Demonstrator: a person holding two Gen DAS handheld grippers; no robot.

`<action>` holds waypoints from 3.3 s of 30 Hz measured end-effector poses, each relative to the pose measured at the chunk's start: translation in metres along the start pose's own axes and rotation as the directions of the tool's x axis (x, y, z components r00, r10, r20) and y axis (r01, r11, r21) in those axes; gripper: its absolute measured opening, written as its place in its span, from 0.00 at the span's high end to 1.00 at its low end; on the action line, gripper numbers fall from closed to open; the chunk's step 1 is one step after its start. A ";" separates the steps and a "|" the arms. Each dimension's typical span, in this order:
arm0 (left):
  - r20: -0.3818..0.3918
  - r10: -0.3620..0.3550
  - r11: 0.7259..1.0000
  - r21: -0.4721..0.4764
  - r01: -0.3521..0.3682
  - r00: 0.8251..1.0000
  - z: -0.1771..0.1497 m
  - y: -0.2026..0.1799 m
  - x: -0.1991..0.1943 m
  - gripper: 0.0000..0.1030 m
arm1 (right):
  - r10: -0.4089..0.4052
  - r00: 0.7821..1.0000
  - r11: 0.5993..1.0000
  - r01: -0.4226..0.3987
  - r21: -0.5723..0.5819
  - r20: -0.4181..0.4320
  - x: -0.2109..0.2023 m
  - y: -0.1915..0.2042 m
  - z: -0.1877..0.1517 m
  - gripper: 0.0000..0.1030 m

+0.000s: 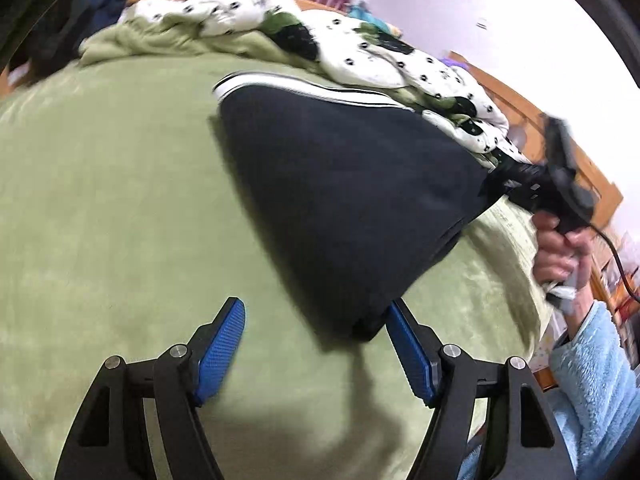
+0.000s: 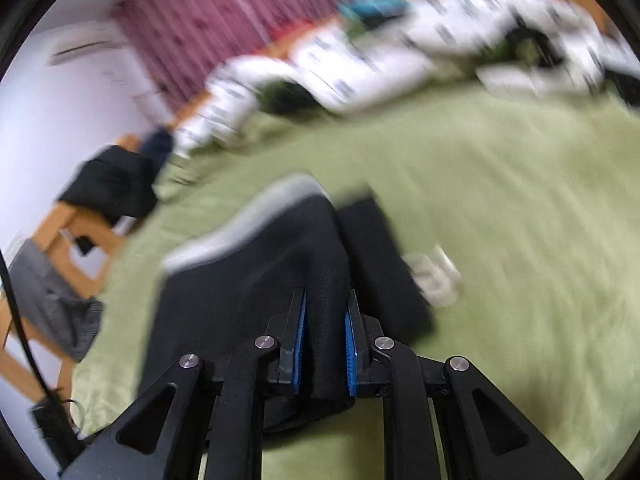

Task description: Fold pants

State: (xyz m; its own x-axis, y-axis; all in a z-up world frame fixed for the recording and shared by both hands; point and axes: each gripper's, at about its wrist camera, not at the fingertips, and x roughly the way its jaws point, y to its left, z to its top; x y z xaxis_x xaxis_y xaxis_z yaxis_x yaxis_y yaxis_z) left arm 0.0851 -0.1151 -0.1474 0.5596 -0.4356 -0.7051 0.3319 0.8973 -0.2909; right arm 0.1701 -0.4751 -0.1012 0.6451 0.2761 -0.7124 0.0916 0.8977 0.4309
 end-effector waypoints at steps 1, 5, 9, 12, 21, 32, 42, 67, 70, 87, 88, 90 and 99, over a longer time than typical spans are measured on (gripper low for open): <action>-0.019 0.022 1.000 0.015 -0.022 1.000 0.003 -0.009 0.009 0.32 | 0.002 1.000 1.000 -0.002 -0.001 0.004 0.001 -0.003 -0.003 0.85; -0.089 0.088 0.995 -0.032 -0.091 0.992 0.004 -0.006 0.032 0.59 | 0.049 0.996 0.999 -0.047 -0.021 0.078 -0.022 0.008 0.001 0.85; -0.055 0.092 0.994 -0.060 -0.095 0.994 -0.001 0.008 0.024 0.86 | -0.013 0.999 1.000 0.014 -0.024 0.042 -0.014 0.008 -0.007 0.85; 0.007 0.166 0.986 -0.022 -0.166 0.986 -0.010 0.006 0.005 0.86 | 0.044 0.998 0.998 -0.042 -0.041 0.053 -0.025 0.007 -0.017 0.85; -0.085 0.064 0.997 -0.031 -0.066 0.994 -0.017 0.016 -0.019 0.56 | -0.084 0.996 0.991 0.080 -0.107 -0.033 -0.014 0.007 -0.025 0.83; 0.005 -0.053 0.982 -0.181 0.053 0.999 0.069 0.059 0.001 0.36 | -0.146 0.989 0.981 0.140 -0.132 -0.036 0.033 0.021 0.045 0.34; -0.050 -0.251 0.897 -0.387 0.213 0.967 0.095 0.097 0.105 0.61 | -0.056 0.989 0.997 0.047 -0.066 -0.134 0.075 -0.007 0.036 0.39; -0.166 0.055 0.938 -0.329 -0.108 0.985 0.052 0.213 -0.035 0.66 | 0.058 0.979 0.990 -0.082 -0.118 -0.194 0.078 0.158 -0.058 0.69; -0.175 0.155 0.942 -0.269 -0.199 0.972 0.055 0.207 -0.037 0.50 | 0.029 0.982 0.990 -0.054 -0.131 -0.188 0.058 0.158 -0.054 0.62; -0.031 0.180 0.932 -0.314 -0.180 0.983 0.069 0.218 -0.057 0.37 | 0.073 0.991 0.972 -0.097 -0.216 -0.116 0.091 0.201 0.009 0.86; -0.020 0.183 0.935 -0.306 -0.180 0.983 0.067 0.217 -0.060 0.37 | 0.118 0.989 0.977 -0.132 -0.166 -0.091 0.075 0.191 0.012 0.86; -0.002 0.178 0.943 -0.286 -0.171 0.984 0.069 0.212 -0.062 0.37 | 0.045 0.996 0.978 -0.060 -0.198 -0.077 0.073 0.185 0.008 0.86; 0.106 0.166 0.980 -0.131 -0.152 0.980 0.102 0.169 -0.064 0.37 | 0.035 0.999 0.965 -0.026 -0.260 0.031 0.047 0.202 0.004 0.75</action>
State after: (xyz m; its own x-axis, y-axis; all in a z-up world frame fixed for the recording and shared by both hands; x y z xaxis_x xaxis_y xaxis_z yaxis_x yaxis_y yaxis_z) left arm 0.1827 0.0571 -0.0857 0.6843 -0.2855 -0.6710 0.1409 0.9546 -0.2625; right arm 0.2214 -0.2818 -0.0453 0.6708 0.2968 -0.6797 -0.1257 0.9487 0.2901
